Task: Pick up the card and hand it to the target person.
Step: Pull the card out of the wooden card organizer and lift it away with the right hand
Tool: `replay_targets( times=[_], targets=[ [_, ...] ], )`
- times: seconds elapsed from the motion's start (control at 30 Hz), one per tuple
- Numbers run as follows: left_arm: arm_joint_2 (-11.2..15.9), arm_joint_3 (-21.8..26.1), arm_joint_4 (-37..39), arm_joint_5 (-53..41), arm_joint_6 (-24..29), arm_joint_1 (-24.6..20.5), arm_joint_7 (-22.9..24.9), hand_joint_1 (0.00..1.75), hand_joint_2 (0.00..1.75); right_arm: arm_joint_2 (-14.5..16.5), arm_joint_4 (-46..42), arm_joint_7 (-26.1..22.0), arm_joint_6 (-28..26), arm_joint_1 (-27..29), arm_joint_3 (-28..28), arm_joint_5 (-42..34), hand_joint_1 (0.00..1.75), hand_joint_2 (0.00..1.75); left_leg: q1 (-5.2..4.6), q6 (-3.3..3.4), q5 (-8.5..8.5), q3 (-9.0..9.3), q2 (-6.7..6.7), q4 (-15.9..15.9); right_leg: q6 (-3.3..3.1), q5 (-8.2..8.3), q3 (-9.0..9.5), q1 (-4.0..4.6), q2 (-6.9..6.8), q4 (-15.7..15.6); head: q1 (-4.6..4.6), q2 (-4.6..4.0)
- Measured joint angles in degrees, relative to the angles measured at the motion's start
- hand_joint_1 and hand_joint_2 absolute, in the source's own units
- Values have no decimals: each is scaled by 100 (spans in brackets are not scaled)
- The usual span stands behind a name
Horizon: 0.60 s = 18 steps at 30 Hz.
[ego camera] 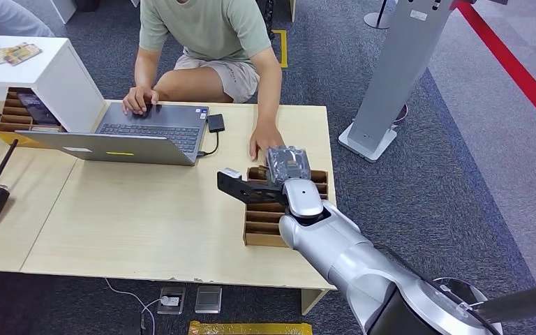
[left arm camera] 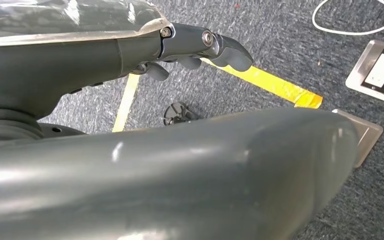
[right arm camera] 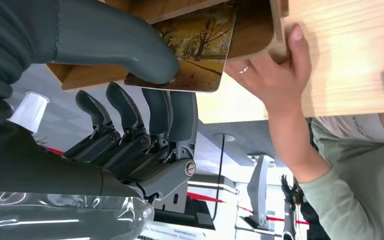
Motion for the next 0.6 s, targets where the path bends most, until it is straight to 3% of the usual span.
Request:
replay_targets(
  times=[0.3, 0.6],
  targets=[
    [3, -1, 0, 152, 117, 2, -4, 0, 0, 2, -42, -418, -487, -63, -4, -23, 175, 175, 0, 0, 0, 0, 0, 0, 0, 0, 1, 0, 0, 0, 0, 0],
    [3, -1, 0, 706, 279, -1, -80, 0, 0, 7, -467, -1658, -1517, -99, -67, 114, 175, 175, 0, 0, 0, 0, 0, 0, 0, 0, 2, 0, 0, 0, -1, 0]
  ],
)
